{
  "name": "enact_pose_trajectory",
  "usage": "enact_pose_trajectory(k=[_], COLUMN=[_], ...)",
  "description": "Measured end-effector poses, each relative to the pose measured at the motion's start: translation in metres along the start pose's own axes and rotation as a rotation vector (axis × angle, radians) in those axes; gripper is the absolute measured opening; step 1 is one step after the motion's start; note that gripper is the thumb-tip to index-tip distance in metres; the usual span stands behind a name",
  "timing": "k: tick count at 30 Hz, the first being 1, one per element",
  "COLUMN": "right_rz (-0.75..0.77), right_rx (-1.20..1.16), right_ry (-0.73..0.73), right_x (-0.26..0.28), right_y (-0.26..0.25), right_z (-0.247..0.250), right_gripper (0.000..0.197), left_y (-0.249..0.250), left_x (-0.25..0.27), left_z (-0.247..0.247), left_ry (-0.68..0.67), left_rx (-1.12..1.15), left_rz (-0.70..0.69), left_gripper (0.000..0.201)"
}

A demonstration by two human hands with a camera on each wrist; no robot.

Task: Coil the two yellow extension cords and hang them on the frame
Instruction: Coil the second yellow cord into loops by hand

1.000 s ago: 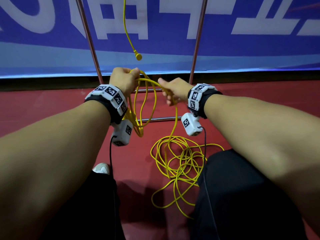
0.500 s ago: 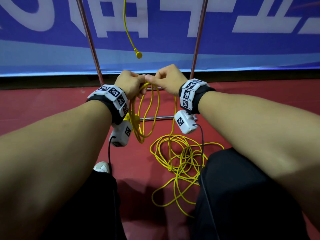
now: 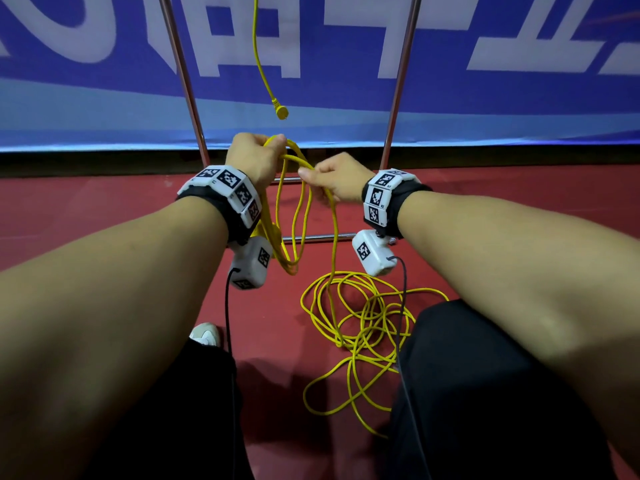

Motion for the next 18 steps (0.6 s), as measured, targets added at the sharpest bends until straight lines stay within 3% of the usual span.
enact_pose_trajectory(k=[3, 6, 13, 18], right_rz=[-0.170, -0.226, -0.123, 0.004], right_rx=[-0.023, -0.100, -0.080, 0.039], right_ry=[-0.127, -0.087, 0.217, 0.231], right_x=[0.008, 0.016, 0.006, 0.000], right_y=[0.035, 0.042, 0.020, -0.008], right_z=[-0.007, 0.004, 0.046, 0.033], right_gripper=[0.045, 0.044, 0.056, 0.053], left_y=[-0.004, -0.006, -0.015, -0.013], left_x=[-0.004, -0.003, 0.008, 0.012], left_z=[0.013, 0.014, -0.001, -0.013], left_ry=[0.052, 0.033, -0.138, -0.188], left_rx=[0.066, 0.067, 0.021, 0.038], left_rz=[0.014, 0.024, 0.039, 0.051], left_gripper=[0.041, 0.042, 0.038, 0.035])
Point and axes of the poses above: each hand's wrist, its own x-axis away from the middle knuckle, its own z-axis out of the back of the hand, y = z × x, the point moved 10 cm from there along -x, towards the middle knuckle, and after that the axes turned 1 degree about x, right-handed, at the moved point
